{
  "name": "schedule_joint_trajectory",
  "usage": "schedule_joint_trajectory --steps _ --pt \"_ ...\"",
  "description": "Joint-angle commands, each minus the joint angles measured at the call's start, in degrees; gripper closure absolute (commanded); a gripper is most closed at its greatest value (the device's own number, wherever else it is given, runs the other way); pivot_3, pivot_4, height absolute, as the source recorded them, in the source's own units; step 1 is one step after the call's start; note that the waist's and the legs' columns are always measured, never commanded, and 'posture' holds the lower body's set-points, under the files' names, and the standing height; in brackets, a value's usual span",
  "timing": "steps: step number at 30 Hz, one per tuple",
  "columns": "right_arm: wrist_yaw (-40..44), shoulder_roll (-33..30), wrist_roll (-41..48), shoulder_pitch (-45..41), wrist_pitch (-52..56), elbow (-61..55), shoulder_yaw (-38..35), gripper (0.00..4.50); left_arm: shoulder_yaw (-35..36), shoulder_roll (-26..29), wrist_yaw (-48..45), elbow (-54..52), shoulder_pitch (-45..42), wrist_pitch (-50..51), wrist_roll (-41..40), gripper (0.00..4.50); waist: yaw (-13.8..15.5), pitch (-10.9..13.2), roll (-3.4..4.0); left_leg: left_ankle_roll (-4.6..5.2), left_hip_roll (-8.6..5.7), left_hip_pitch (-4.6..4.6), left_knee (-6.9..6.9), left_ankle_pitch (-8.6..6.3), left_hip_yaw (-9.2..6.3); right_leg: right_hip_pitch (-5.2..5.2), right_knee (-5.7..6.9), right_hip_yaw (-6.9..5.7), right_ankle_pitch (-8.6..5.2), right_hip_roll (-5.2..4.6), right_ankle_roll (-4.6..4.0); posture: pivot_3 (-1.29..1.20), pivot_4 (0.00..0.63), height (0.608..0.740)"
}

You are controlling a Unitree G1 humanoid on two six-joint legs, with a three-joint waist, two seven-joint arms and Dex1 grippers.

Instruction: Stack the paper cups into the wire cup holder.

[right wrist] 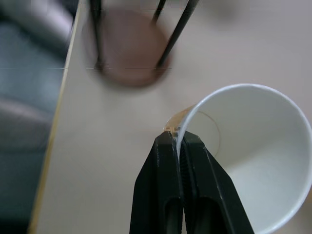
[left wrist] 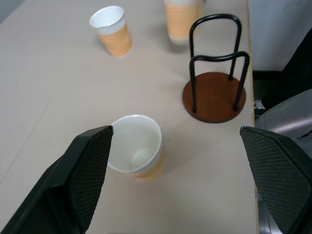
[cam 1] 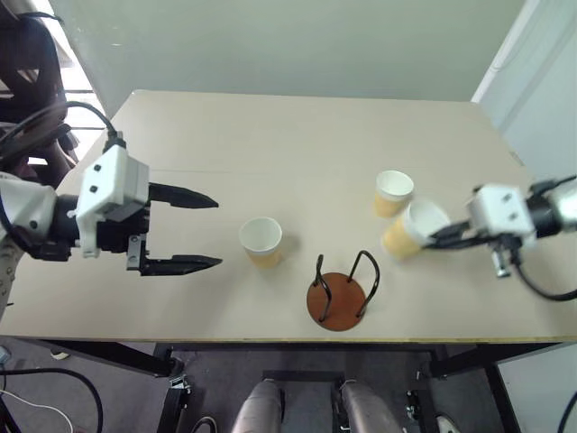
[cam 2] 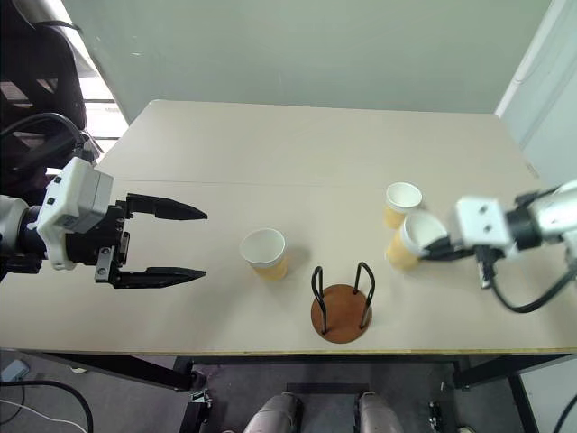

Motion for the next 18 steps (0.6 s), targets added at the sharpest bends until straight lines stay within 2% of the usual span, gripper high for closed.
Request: schedule_joint_trajectory --steps 1,5,9,12,18 --pt "0.6 -0.7 7.0 -5.8 4.7 -1.5 -4.8 4.47 1.6 1.0 -0.3 0.7 0.4 -1.5 0.9 0.01 0.0 0.0 -0.05 -0.04 0.02 0.06 -0.1 0.02 -0.03 0.02 0.01 -0.05 -0.07 0.0 -0.12 0.0 0.15 0.74" --pt "-1.3 1.6 16.3 -11.5 12.5 -5.3 -6.6 4.47 0.6 0.6 -0.2 1.0 -0.2 -2.1 0.8 0.01 0.0 0.0 -0.05 -0.11 0.04 0.1 -0.32 0.05 -0.04 -0.04 0.01 -0.08 -0.12 0.0 -0.21 0.0 0.15 0.74" --pt "-4.5 4.5 25.0 -10.1 19.7 -13.1 -6.6 4.47 -0.7 0.3 -0.1 1.4 -1.1 -2.5 1.0 0.01 0.0 0.0 -0.04 -0.23 0.12 0.15 -0.47 0.11 -0.05 -0.04 0.08 -0.2 -0.24 0.06 -0.35 0.0 0.15 0.74" --pt "-6.9 5.9 25.0 -7.2 21.3 -17.4 -4.6 4.47 -1.4 0.2 -0.1 1.5 -1.6 -2.6 1.0 0.01 0.0 0.0 -0.05 -0.33 0.14 0.15 -0.49 0.15 -0.11 -0.03 0.13 -0.27 -0.31 0.06 -0.44 0.0 0.15 0.74" --pt "-7.3 6.0 18.9 -3.8 19.0 -19.4 0.3 4.47 -1.7 0.2 0.1 1.1 -1.5 -2.8 0.9 0.01 0.0 0.0 -0.05 -0.36 0.13 0.26 -0.39 0.17 -0.11 -0.04 0.39 -0.24 -0.3 0.04 -0.45 0.0 0.15 0.74"
